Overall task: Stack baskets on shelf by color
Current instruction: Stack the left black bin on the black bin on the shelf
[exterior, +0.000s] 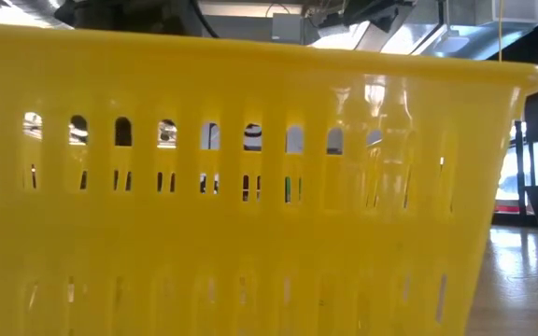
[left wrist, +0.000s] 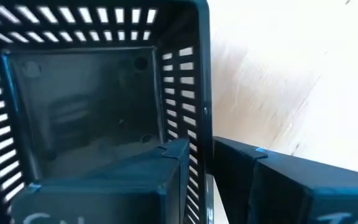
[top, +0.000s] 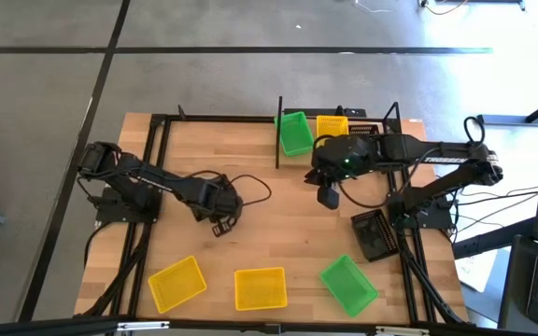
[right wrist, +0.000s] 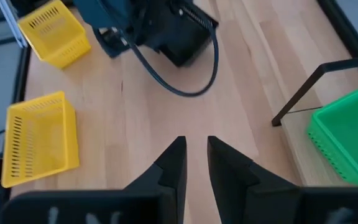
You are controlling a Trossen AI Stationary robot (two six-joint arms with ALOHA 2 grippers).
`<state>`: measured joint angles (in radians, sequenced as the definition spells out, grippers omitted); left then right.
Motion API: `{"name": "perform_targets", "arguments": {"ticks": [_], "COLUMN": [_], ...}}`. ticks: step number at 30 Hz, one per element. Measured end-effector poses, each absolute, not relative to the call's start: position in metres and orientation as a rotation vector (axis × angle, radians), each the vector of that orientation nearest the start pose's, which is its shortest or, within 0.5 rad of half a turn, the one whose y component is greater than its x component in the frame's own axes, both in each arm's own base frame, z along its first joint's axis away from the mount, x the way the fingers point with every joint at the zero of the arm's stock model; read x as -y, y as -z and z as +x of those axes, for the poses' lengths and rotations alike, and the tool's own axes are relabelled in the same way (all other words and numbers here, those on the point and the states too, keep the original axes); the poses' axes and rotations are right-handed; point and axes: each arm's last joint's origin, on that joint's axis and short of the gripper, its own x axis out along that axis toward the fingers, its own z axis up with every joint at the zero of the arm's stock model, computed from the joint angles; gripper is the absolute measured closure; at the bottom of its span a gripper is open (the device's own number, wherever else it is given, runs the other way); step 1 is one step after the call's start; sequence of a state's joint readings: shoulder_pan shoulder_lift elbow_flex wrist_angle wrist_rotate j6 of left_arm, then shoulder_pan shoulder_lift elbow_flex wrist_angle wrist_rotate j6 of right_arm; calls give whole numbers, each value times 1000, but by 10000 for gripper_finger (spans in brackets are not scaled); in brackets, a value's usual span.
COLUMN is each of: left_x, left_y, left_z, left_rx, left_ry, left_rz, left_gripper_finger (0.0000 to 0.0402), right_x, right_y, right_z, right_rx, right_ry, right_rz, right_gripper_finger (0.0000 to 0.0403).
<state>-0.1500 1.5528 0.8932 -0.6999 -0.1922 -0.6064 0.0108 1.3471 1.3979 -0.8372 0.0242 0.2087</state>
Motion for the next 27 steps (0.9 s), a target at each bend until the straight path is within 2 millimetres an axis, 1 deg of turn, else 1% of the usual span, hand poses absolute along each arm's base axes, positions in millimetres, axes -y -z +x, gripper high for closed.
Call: {"name": "perform_targets", "arguments": {"ticks": [4, 9, 12, 14, 16, 20, 23, 25, 27], "left_x": [28, 20, 18, 17, 18, 22, 23, 23, 23], "left_y": [-171, -172, -173, -176, -183, -205, -224, -238, -250], "left_z": [266, 268, 272, 277, 283, 296, 306, 310, 314], "left_rx": [-1268, -1267, -1229, -1210, -1185, -1126, -1077, -1055, -1028], "left_ry": [-399, -364, -330, -274, -195, -18, 43, 80, 107], "left_rz": [-225, -153, -129, -110, -72, 49, 146, 209, 260], "left_gripper_finger": [353, 391, 395, 397, 398, 399, 400, 400, 400], "right_x": [-2, -2, -2, -2, -2, -2, -2, -3, -5], "right_y": [-374, -384, -390, -393, -396, -399, -396, -392, -388], "right_z": [261, 250, 243, 238, 232, 222, 218, 218, 222], "right_rx": [-742, -696, -673, -661, -657, -664, -714, -758, -790], "right_ry": [91, 85, 83, 81, 78, 67, 56, 11, -55], "right_rz": [188, 185, 186, 185, 176, 145, 136, 141, 118], "right_gripper_finger": [341, 341, 341, 341, 341, 341, 341, 341, 341]}}
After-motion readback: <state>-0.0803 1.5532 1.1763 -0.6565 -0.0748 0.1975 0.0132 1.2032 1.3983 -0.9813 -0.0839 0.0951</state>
